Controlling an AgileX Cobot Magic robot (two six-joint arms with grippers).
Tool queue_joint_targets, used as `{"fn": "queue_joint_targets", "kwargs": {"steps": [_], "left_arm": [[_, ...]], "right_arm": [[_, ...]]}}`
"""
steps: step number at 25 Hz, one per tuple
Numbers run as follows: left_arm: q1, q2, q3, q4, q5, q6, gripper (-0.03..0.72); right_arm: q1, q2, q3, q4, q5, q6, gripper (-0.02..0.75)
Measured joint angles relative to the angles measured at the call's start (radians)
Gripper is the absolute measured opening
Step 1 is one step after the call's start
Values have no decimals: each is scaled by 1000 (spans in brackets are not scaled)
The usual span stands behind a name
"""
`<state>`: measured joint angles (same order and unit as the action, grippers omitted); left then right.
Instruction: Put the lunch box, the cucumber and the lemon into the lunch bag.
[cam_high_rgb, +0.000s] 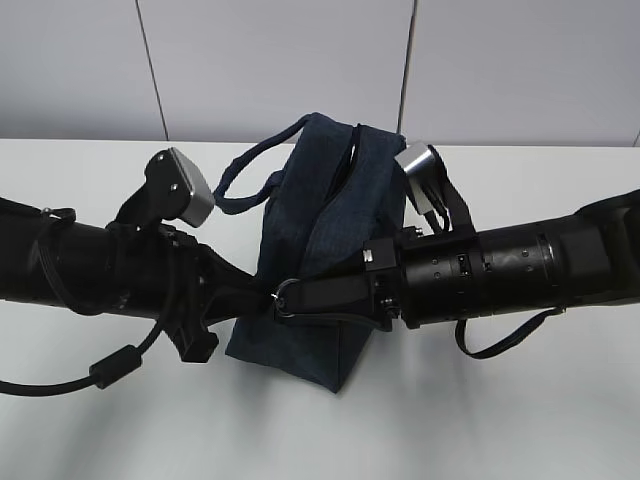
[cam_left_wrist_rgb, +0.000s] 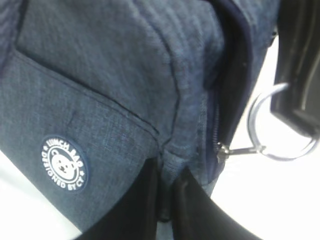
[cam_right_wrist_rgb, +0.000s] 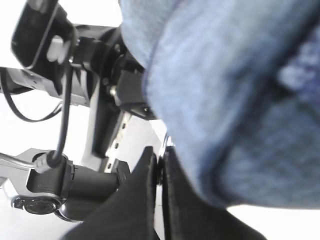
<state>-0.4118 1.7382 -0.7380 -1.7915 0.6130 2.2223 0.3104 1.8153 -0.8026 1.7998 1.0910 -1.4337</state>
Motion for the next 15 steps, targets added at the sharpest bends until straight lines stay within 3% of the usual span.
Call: {"fn": "queue_joint_targets", "kwargs": {"steps": [6,15], "left_arm": [[0,0,0,0,2,-16,2],[0,0,0,-8,-1,-49,1]], "right_arm": [[0,-17,-10,-4,-3,26,0],[0,-19,-148,-41,-1,85,0]]}}
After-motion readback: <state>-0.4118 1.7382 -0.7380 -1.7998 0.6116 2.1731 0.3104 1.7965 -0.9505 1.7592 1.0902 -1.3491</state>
